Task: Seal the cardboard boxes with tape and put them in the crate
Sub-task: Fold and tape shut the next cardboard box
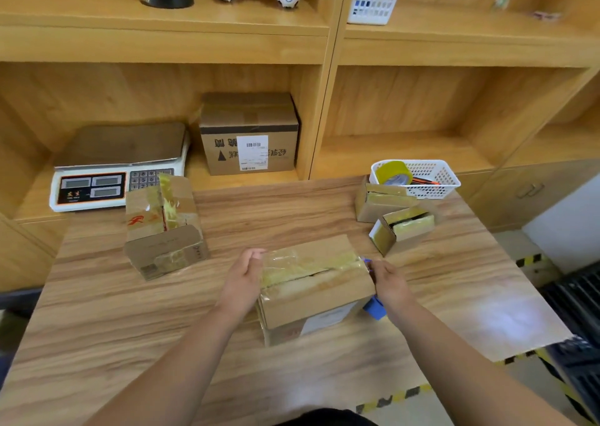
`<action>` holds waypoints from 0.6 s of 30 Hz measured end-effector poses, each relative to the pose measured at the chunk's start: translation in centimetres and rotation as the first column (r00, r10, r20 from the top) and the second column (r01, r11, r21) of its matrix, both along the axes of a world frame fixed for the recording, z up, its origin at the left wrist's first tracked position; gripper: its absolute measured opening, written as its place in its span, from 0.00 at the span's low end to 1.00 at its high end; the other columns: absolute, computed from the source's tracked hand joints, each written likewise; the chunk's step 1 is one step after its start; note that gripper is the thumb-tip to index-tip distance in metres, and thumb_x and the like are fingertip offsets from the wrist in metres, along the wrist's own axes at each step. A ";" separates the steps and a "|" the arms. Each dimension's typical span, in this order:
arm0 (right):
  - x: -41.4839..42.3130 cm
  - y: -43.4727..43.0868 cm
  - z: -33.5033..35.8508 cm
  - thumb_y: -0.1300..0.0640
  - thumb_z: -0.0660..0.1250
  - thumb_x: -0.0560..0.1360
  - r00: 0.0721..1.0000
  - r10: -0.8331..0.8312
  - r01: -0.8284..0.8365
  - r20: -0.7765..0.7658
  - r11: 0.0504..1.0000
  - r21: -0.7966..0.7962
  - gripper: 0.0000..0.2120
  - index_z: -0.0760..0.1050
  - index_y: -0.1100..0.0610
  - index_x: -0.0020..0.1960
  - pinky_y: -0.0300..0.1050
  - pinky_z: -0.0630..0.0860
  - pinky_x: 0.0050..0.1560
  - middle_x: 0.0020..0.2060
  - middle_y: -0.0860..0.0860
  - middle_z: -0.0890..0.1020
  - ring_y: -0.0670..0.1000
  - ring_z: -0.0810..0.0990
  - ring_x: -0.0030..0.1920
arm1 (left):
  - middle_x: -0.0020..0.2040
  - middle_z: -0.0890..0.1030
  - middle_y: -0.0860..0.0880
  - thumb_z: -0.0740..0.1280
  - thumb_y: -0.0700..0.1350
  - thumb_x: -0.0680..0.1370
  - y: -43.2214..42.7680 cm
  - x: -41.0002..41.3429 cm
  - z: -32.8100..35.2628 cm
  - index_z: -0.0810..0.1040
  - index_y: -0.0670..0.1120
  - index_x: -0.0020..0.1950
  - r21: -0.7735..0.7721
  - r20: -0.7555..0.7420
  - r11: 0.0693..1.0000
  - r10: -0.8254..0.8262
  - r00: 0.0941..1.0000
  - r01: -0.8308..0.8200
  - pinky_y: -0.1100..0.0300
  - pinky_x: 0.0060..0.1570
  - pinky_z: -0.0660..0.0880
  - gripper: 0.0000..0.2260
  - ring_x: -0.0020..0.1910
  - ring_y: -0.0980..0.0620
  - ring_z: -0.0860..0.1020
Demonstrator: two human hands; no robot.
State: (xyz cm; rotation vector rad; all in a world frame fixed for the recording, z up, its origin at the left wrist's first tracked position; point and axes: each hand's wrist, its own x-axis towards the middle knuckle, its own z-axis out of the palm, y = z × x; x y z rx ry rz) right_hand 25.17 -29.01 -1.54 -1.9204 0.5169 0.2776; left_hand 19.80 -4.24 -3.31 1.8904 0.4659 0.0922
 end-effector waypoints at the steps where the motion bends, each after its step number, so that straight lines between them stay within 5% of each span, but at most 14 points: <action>1: -0.2 -0.5 -0.3 0.56 0.55 0.81 1.000 0.008 -0.007 0.004 1.000 -0.007 0.17 0.76 0.62 0.40 0.45 0.70 0.38 0.32 0.55 0.76 0.53 0.73 0.34 | 0.48 0.77 0.57 0.54 0.48 0.83 0.0 0.0 0.2 0.76 0.53 0.55 0.003 -0.014 1.000 -0.009 1.000 0.009 0.74 0.41 0.64 0.11 0.46 0.60 0.73; 5: -0.4 -2.3 -1.4 0.62 0.59 0.77 0.995 0.094 -0.091 0.029 0.993 -0.068 0.15 0.73 0.60 0.32 0.35 0.68 0.30 0.28 0.51 0.74 0.46 0.72 0.27 | 0.62 0.75 0.53 0.53 0.48 0.83 0.3 -0.1 1.0 0.76 0.49 0.64 -0.014 -0.081 1.000 0.004 0.997 -0.005 0.65 0.57 0.62 0.16 0.61 0.55 0.70; 8: -0.1 -3.7 -2.2 0.62 0.61 0.75 0.976 0.216 -0.207 0.022 0.956 -0.209 0.14 0.73 0.58 0.31 0.42 0.66 0.33 0.27 0.50 0.76 0.49 0.72 0.29 | 0.72 0.68 0.49 0.53 0.50 0.83 -0.1 -0.4 1.1 0.69 0.46 0.71 -0.003 -0.119 0.998 0.069 0.990 -0.070 0.60 0.69 0.57 0.19 0.71 0.51 0.64; 14: 0.8 -6.1 -3.3 0.59 0.61 0.76 0.927 0.376 -0.356 0.012 0.886 -0.297 0.11 0.76 0.57 0.37 0.46 0.71 0.38 0.33 0.51 0.80 0.53 0.77 0.36 | 0.77 0.55 0.49 0.60 0.60 0.78 -3.9 -0.9 1.8 0.54 0.47 0.78 0.316 -0.190 0.948 0.098 0.977 -0.034 0.51 0.70 0.57 0.33 0.75 0.49 0.56; 18: 1.5 -7.7 -3.9 0.57 0.59 0.78 0.834 0.550 -0.506 -0.038 0.736 -0.449 0.11 0.75 0.57 0.38 0.46 0.69 0.37 0.33 0.52 0.79 0.54 0.76 0.37 | 0.78 0.51 0.45 0.60 0.53 0.80 -5.5 -0.8 1.6 0.51 0.42 0.78 0.413 -0.187 0.910 0.131 0.974 -0.043 0.52 0.69 0.60 0.32 0.75 0.45 0.56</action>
